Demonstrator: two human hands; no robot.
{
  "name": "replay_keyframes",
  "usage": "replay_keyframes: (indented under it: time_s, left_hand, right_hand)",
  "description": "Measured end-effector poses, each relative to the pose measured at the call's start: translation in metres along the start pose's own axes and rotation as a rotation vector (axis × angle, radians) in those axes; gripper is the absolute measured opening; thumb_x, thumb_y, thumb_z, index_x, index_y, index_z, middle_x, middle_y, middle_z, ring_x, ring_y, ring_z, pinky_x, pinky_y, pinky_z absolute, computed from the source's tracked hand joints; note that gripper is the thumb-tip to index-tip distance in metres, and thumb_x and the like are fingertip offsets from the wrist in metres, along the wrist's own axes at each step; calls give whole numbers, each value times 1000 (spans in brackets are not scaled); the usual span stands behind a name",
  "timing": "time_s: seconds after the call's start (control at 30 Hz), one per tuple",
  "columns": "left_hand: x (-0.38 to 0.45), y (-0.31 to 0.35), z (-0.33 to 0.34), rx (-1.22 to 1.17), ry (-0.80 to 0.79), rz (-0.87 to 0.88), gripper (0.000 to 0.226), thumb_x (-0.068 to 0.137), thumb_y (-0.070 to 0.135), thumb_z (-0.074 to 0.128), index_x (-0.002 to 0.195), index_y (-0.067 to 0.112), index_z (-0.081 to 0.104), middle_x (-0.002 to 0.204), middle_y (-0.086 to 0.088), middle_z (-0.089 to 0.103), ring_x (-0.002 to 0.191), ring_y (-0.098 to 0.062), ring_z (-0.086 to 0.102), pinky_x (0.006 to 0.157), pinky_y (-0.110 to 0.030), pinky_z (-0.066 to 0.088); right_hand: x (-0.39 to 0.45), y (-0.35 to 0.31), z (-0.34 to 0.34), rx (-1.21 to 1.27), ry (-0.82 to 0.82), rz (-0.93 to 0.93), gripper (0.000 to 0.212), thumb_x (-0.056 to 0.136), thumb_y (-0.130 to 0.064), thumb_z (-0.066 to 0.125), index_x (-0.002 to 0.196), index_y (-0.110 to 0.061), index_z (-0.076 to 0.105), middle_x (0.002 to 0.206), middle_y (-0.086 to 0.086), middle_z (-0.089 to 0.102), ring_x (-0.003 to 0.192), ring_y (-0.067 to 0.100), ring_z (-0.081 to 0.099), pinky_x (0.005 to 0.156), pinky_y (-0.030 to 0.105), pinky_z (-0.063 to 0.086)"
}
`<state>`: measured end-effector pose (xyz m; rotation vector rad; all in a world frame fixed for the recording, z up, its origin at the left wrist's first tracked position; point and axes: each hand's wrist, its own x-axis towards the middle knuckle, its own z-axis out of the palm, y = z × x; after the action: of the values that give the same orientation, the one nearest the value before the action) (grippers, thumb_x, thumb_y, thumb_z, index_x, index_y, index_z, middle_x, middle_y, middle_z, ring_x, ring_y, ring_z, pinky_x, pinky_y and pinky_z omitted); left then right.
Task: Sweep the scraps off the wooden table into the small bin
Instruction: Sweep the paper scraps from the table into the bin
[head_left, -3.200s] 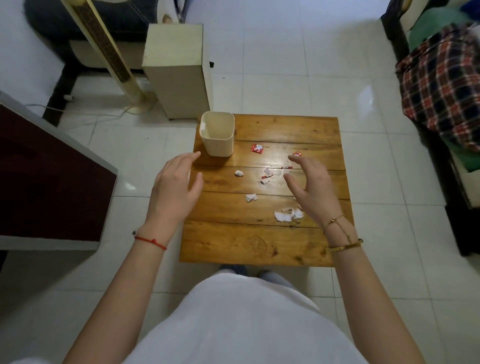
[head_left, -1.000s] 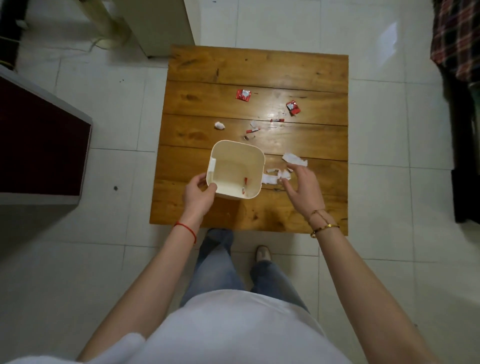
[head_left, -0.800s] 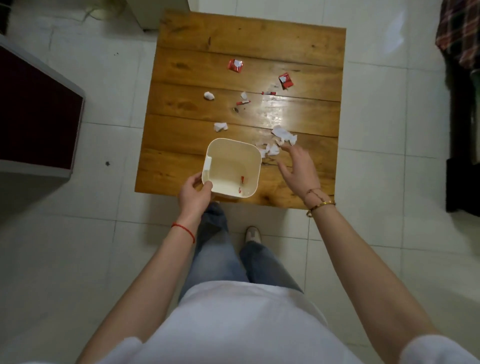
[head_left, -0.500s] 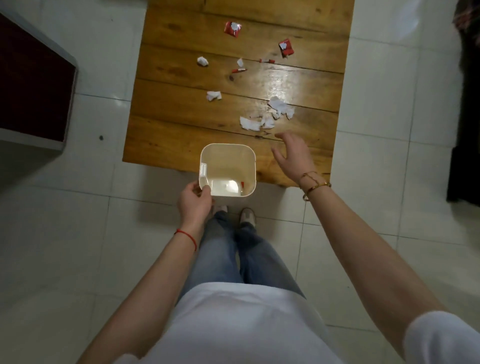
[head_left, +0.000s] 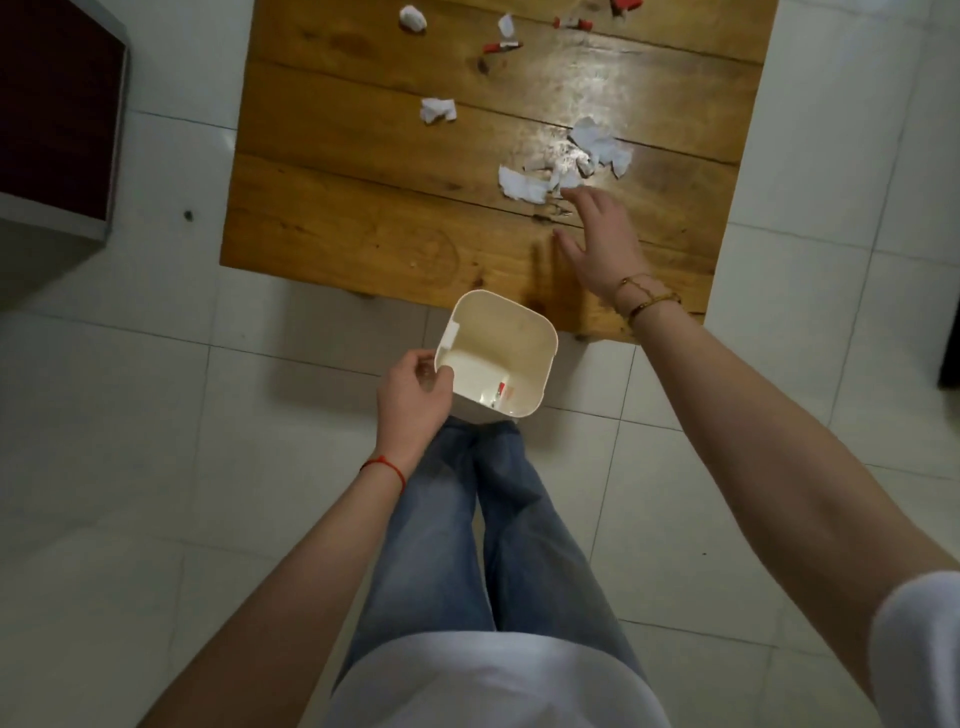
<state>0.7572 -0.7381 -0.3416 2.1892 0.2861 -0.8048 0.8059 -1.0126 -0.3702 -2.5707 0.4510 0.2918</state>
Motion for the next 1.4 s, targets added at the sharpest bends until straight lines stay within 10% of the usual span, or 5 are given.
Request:
replay_keyframes:
  time_s: [0.17, 0.4, 1.17, 1.4]
  left_hand:
    - [17, -25, 18, 20, -34, -41, 29, 84, 26, 57, 110, 16, 63, 99, 2, 68, 91, -15, 64, 76, -23, 48]
    - [33, -40, 34, 0, -40, -107, 32, 82, 21, 61, 113, 11, 62, 107, -3, 69, 92, -14, 64, 54, -1, 42]
    - [46, -53, 53, -141, 6, -359, 28, 81, 18, 62, 108, 11, 62, 100, -2, 66, 88, -17, 60, 64, -19, 41]
    - [56, -54, 56, -153, 8, -349, 30, 81, 18, 63, 110, 11, 63, 105, -4, 70, 88, -15, 62, 72, -21, 42]
  right_hand:
    - [34, 12, 23, -31, -46, -18, 51, 98, -32, 43, 146, -18, 31, 156, 10, 25, 144, 27, 20, 118, 40, 18]
    - [52, 17, 51, -87, -180, -32, 55, 99, -32, 39, 149, -21, 22, 161, 6, 8, 148, 28, 6, 120, 44, 11]
    - [-42, -2, 100, -52, -225, -151, 56, 99, -35, 36, 149, -14, 24, 160, 4, 17, 148, 22, 7, 121, 41, 5]
    - [-82, -13, 107, -144, -391, -459, 54, 97, -37, 39, 145, -13, 36, 151, 7, 38, 142, 25, 29, 119, 39, 16]
